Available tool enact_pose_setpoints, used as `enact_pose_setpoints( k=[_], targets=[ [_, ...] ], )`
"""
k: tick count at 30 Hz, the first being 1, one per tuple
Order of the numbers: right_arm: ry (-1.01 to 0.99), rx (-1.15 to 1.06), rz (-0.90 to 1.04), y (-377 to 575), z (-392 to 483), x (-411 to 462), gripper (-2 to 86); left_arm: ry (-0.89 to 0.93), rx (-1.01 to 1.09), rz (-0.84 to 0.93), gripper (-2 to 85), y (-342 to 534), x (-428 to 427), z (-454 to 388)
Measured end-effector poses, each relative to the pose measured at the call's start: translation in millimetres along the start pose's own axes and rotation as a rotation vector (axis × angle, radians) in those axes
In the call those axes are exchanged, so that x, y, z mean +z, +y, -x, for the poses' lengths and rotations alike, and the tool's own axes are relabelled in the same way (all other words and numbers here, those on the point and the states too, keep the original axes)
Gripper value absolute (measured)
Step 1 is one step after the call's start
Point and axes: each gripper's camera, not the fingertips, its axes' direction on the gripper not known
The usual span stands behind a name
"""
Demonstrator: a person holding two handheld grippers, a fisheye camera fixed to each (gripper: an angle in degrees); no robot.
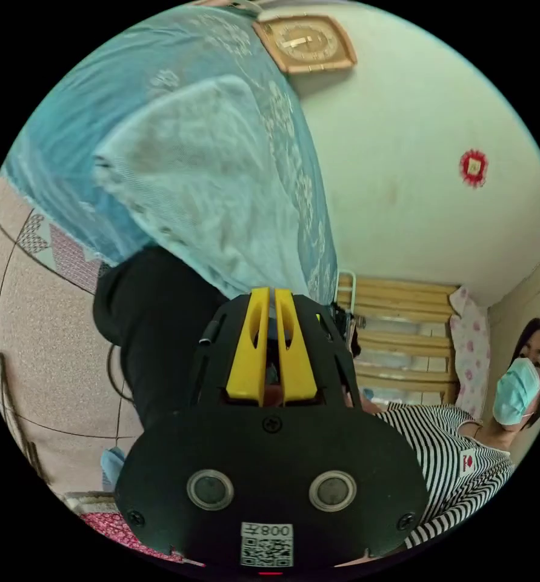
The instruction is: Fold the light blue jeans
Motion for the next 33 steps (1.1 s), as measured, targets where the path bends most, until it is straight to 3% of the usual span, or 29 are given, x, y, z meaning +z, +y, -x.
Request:
enact_pose_setpoints(
  k=[4, 10, 27, 33],
  targets=[
    [-0.006, -0.056, 0.012, -5.2, 31.8, 4.0, 4.2, 0.107, -0.172, -0.185, 7.9, 13.9, -41.5, 55.9],
    [-0.012, -0.096, 0.031, -12.2, 61.4, 10.7, 3.8, 0.27, -0.337, -0.318, 13.6, 17.1, -52.6, 115.1],
    [-0.03, -0.116, 0.022, -5.5, 94.7, 2.5, 3.3, 0.522, -0.311, -0.468, 15.8, -7.1, -44.5, 121.6],
    [-0.033, -0.094, 0.027, 8.6, 90.3, -9.2, 3.4, 0.461, -0.338, -0.446, 15.5, -21.0, -19.9, 105.7]
  ],
)
